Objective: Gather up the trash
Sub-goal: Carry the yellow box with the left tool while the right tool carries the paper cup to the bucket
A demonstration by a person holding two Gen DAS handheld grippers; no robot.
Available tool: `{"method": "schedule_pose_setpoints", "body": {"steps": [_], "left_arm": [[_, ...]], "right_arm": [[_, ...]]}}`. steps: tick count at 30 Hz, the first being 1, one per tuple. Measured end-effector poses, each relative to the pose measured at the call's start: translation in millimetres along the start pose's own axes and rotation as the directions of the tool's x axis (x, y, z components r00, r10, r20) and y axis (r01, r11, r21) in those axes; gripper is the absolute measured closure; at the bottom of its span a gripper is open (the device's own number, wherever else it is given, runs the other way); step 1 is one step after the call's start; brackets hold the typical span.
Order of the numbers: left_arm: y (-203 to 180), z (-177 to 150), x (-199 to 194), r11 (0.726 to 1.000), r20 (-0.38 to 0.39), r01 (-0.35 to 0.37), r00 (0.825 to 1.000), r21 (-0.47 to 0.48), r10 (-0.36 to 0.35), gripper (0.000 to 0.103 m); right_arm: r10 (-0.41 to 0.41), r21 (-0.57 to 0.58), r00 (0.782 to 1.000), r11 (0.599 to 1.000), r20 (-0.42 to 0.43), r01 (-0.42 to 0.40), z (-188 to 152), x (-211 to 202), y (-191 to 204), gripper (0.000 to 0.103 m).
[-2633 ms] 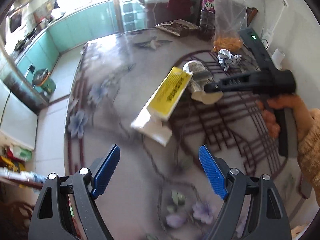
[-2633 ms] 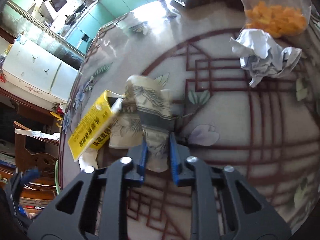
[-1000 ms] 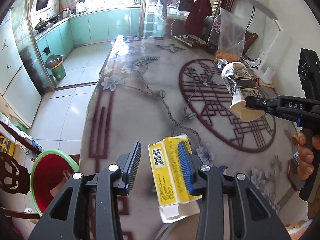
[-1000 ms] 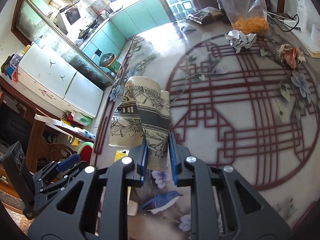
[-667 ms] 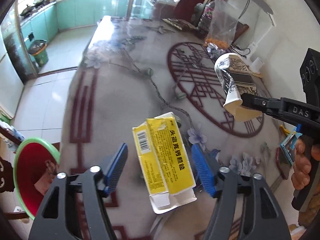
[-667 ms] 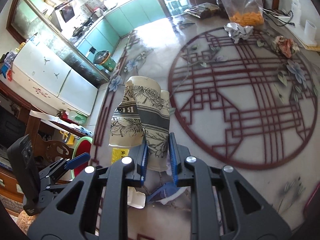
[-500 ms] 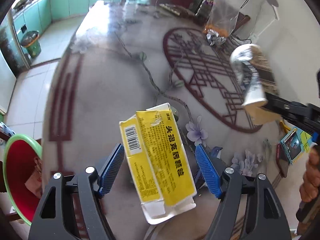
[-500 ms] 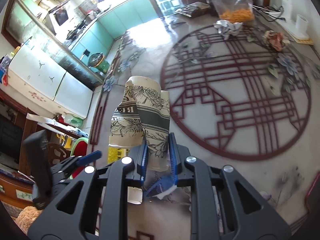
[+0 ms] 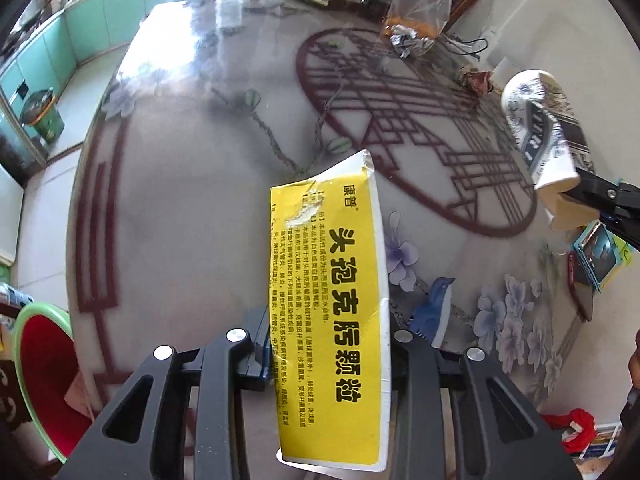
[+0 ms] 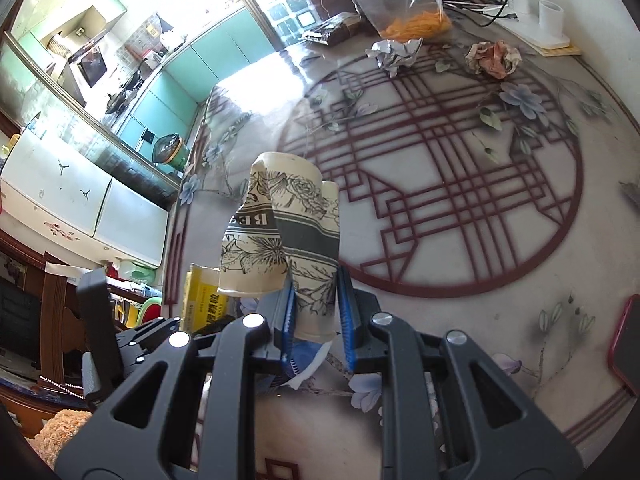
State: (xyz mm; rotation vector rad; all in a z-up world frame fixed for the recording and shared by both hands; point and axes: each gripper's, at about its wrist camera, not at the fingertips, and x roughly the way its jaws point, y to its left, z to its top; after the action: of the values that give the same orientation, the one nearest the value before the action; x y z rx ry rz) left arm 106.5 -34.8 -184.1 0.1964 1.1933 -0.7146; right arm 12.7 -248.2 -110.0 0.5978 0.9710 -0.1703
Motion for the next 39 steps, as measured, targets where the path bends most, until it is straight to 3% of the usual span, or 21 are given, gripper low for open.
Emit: {"method": "schedule_pose_setpoints", "body": {"steps": [11, 23, 39], "left_arm": [[18.0, 2.6, -56.6, 1.000, 0.124, 0.009, 0.992, 0.005, -0.010, 0.073], [83.9, -24.0, -95.5, 0.990, 0.181, -0.054, 0.980, -0.128, 0.077, 0.073], [196.6, -99.3, -130.1, 0.926, 0.152, -0.144, 0.966, -0.348, 0.207, 0.073]], "right_arm": [[0.019, -0.056, 1.000, 0.998, -0.008, -0.020, 0.8, 7.7, 35.6, 0.084], [0.064, -0.149, 0.997, 0.986, -0.043, -0.069, -5.0, 27.7, 97.7, 0.084], [0.125, -0.324, 0.980, 0.931, -0.153, -0.169, -35.7, 73.4, 216.5, 0.084]]}}
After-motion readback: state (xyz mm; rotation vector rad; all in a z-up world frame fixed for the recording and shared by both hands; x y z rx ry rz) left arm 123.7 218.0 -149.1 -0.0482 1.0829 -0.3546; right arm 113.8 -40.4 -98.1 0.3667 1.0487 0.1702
